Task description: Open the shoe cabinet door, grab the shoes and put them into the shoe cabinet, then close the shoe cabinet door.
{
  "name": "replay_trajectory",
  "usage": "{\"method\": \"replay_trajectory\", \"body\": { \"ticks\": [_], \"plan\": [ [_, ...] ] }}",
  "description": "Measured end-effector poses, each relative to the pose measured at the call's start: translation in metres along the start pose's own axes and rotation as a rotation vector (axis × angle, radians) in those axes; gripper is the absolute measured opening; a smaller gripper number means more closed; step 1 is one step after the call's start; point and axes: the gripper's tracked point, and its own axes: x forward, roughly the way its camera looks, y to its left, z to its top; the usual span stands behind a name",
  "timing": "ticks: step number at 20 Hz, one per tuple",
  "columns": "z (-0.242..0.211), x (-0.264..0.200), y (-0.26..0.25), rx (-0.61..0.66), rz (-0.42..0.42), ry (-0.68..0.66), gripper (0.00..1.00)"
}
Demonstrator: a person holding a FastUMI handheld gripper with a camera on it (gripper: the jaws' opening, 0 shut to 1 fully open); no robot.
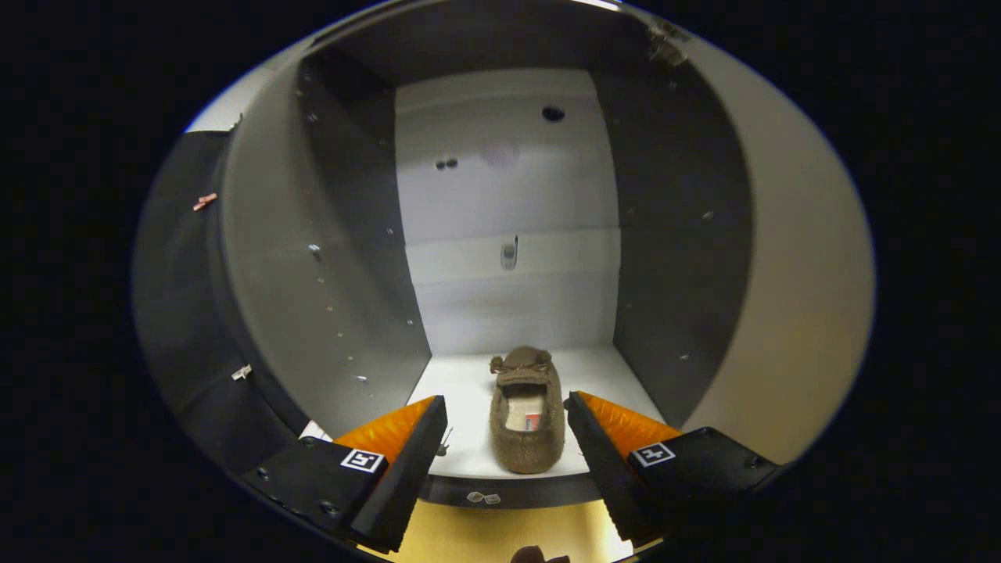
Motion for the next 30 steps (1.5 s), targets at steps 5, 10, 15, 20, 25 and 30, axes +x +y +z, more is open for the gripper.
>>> {"method": "replay_trajectory", "body": {
  "ticks": [5, 10, 15, 20, 25, 30],
  "plan": [
    [0.023, -0.108, -0.008, -0.028, -0.013, -0.183, 0.98],
    [0.011, -0.19, -0.019, -0.08, -0.047, -0.277, 0.97],
    [-0.007, -0.252, -0.037, -0.112, -0.045, -0.302, 0.97],
    [-0.032, -0.307, -0.069, -0.099, -0.007, -0.264, 0.96],
    [-0.049, -0.355, -0.128, -0.103, -0.056, -0.27, 0.96],
    [-0.043, -0.362, -0.221, -0.052, -0.197, -0.272, 0.96]
  ]
}}
